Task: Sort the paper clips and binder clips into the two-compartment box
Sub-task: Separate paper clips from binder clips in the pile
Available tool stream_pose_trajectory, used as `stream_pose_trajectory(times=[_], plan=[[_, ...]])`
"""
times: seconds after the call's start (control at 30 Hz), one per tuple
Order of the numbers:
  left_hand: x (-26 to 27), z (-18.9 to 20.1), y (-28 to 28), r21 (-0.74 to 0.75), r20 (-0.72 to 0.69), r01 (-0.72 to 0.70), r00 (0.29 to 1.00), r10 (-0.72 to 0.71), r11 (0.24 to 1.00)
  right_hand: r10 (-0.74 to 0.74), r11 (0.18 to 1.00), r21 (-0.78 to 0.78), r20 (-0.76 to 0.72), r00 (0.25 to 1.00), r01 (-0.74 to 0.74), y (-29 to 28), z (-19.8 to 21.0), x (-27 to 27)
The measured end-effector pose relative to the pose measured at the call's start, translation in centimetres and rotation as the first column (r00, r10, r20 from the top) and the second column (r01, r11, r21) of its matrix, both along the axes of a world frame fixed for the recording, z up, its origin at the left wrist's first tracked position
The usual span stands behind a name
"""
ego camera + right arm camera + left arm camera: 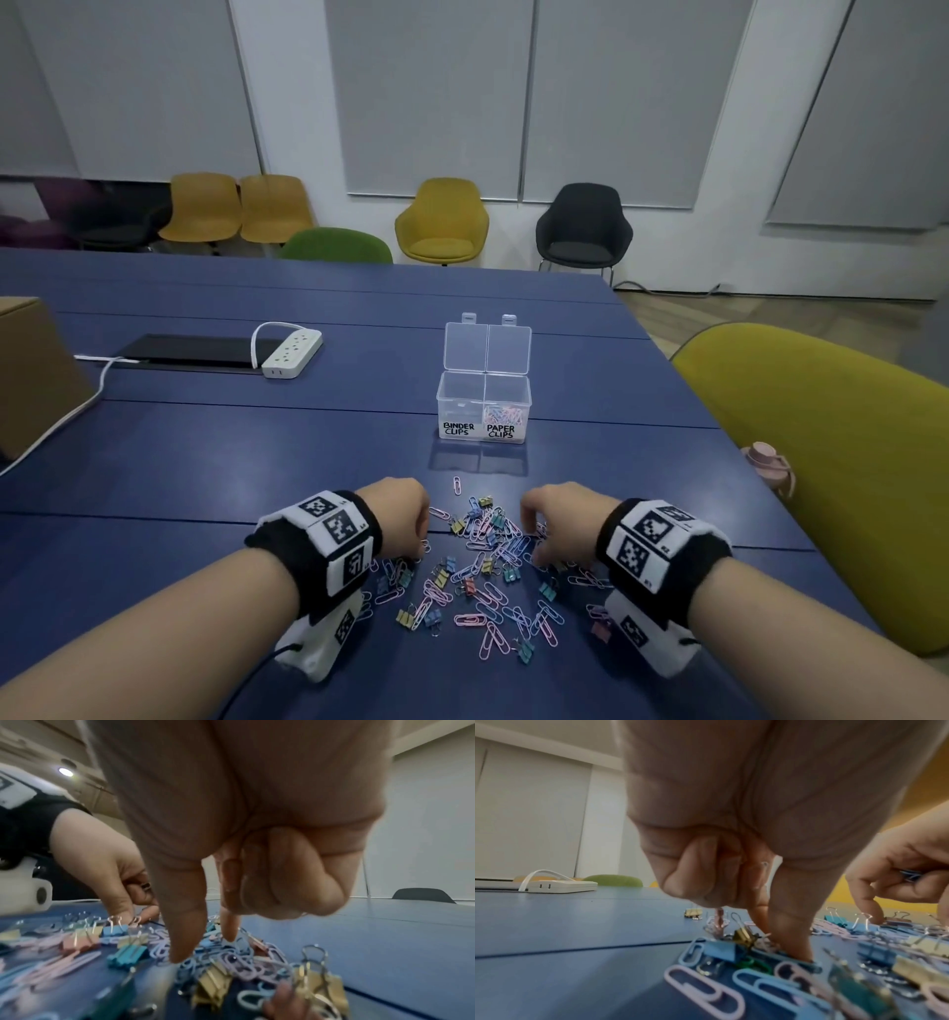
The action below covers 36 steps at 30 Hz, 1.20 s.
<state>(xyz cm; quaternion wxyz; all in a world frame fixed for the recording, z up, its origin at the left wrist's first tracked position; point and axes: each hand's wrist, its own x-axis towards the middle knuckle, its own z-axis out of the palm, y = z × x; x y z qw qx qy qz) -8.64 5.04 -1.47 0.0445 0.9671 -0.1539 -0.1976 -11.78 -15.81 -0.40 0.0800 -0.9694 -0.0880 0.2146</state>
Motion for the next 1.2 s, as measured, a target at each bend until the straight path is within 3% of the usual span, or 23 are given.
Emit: stream_pose_trajectory(times=[0.5,0.63,0.77,0.9,0.97,1.03,1.1,1.2], plan=[[-0.2,0.2,-0.6,0.217,-0.007,0.106,0.994,-0.107,0.97,0.1,0.992,-0.091,0.086,0.991,-0.092,1.5,-0.4,0.2],[-0.5,0.0,-0.5,0.221,-0.01,0.081,0.997,-0.081,0.972,0.128,0.989,-0.086,0.104,0.986,-0.12,1.5,-0.2,0.0],[-0.7,0.7,-0.1,0.112,-0.026,0.038,0.999,-0.035,0.993,0.143,0.988,-0.072,0.108,0.984,-0.135,1.5,-0.3,0.0],[-0.7,1.9,0.7,-0.199,-0.092,-0.053,0.995,0.036,0.979,0.155,0.986,-0.078,0.084,0.984,-0.149,1.6,-0.6,0.1],[-0.8,1.6,1.2,-0.433,-0.266,-0.246,0.954,0.138,0.867,0.153,0.987,-0.064,0.068,0.986,-0.149,1.5,-0.7,0.2],[-1.1,1.2,1.4,-0.617,-0.495,-0.47,0.855,0.153,0.631,0.144,0.989,-0.048,0.05,0.988,-0.141,1.4,-0.8,0.1],[-1.2,0.9,1.7,-0.669,-0.61,-0.588,0.784,0.117,0.454,0.137,0.99,-0.035,0.036,0.99,-0.136,1.3,-1.0,0.0],[-1.5,1.0,1.8,-0.676,-0.686,-0.657,0.726,0.038,0.335,0.103,0.993,0.05,0.035,0.994,-0.105,0.9,-1.0,-0.2]])
